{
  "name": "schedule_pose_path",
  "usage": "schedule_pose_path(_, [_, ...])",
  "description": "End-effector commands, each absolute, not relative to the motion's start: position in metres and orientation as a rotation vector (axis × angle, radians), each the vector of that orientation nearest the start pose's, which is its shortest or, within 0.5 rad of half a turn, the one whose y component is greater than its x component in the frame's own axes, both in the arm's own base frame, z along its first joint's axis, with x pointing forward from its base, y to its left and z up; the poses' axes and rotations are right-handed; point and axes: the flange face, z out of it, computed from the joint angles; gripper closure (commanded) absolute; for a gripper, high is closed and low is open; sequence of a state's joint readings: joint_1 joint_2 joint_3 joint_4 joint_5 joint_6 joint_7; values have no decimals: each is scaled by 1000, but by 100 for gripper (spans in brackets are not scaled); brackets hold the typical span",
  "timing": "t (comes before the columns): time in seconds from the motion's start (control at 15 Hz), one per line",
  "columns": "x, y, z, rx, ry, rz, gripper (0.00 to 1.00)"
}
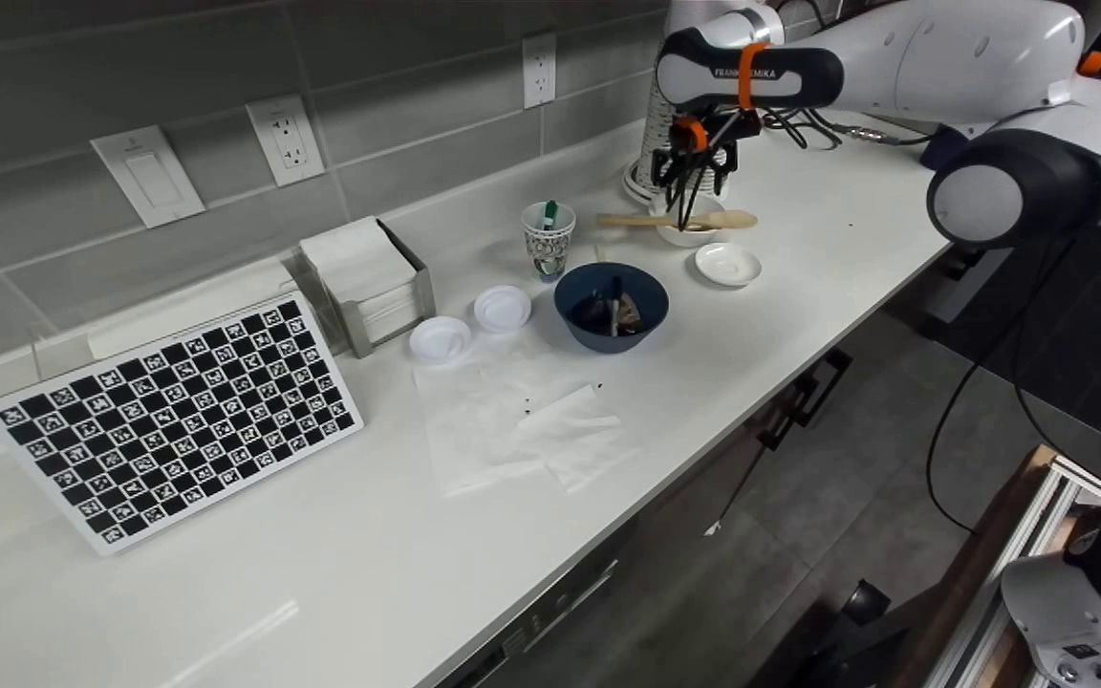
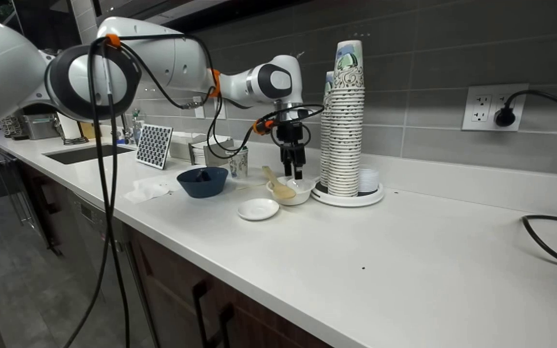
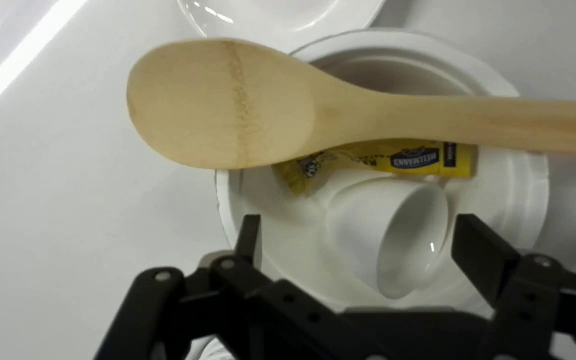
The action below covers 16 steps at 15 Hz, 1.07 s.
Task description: Remove the cooking stick and small white mug from the white bowl and put them on the counter
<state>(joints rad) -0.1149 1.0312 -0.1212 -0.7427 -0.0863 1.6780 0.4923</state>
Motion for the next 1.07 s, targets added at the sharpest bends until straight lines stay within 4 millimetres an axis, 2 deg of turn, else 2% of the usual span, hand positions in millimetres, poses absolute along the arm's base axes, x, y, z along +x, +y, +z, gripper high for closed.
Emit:
schedule_pose_path(0.0, [774,-145,308,-3167,1215,74,19])
schedule_pose_path(0.07, [773,-144,304,-3162,1244,82,30])
schedule_pose_path(0.67, [775,-139,290,-3152,1362,75,95])
schedule_pose_path(0.8, [775,-139,298,-3149,1368,54,100])
schedule_pose_path(1.0, [775,-140,318,-3137,1358,14,98])
